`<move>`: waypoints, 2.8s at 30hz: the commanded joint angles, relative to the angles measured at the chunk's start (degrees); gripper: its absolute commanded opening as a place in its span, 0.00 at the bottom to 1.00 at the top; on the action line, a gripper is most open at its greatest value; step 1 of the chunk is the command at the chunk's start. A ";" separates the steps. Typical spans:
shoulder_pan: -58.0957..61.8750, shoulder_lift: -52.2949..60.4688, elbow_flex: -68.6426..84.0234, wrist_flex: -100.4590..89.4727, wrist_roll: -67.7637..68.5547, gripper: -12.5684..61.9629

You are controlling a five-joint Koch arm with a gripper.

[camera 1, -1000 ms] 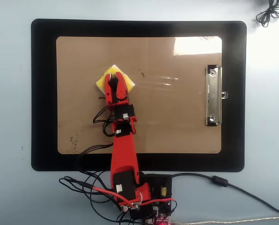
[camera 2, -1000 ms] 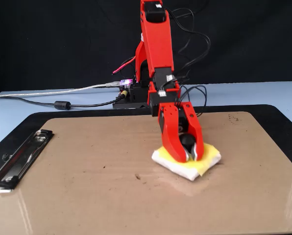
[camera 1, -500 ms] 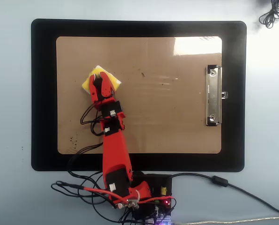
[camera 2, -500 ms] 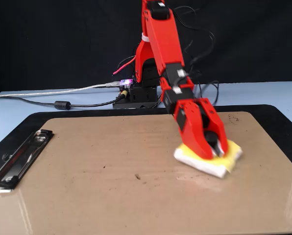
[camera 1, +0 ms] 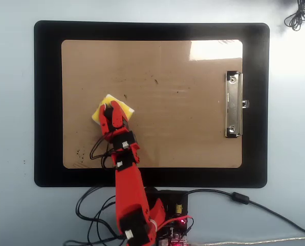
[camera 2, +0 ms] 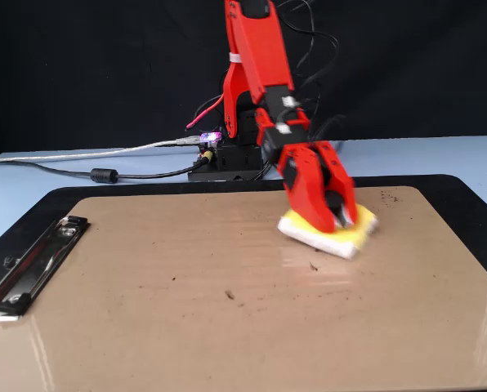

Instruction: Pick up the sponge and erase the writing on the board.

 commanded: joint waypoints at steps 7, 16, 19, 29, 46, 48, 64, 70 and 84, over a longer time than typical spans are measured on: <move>1.41 -5.89 -3.96 -3.43 -1.67 0.06; 8.96 13.71 16.70 -4.48 -1.58 0.06; 7.91 -5.01 1.76 -10.46 -1.76 0.06; 1.49 3.25 3.43 3.69 -4.04 0.06; 5.54 -2.46 -3.43 7.03 -5.27 0.06; 7.91 6.77 5.62 6.86 -1.05 0.06; -1.76 -2.02 3.43 -6.15 -3.78 0.06; -2.81 20.39 18.11 0.18 -3.78 0.06; 10.20 11.87 2.64 3.16 -2.99 0.06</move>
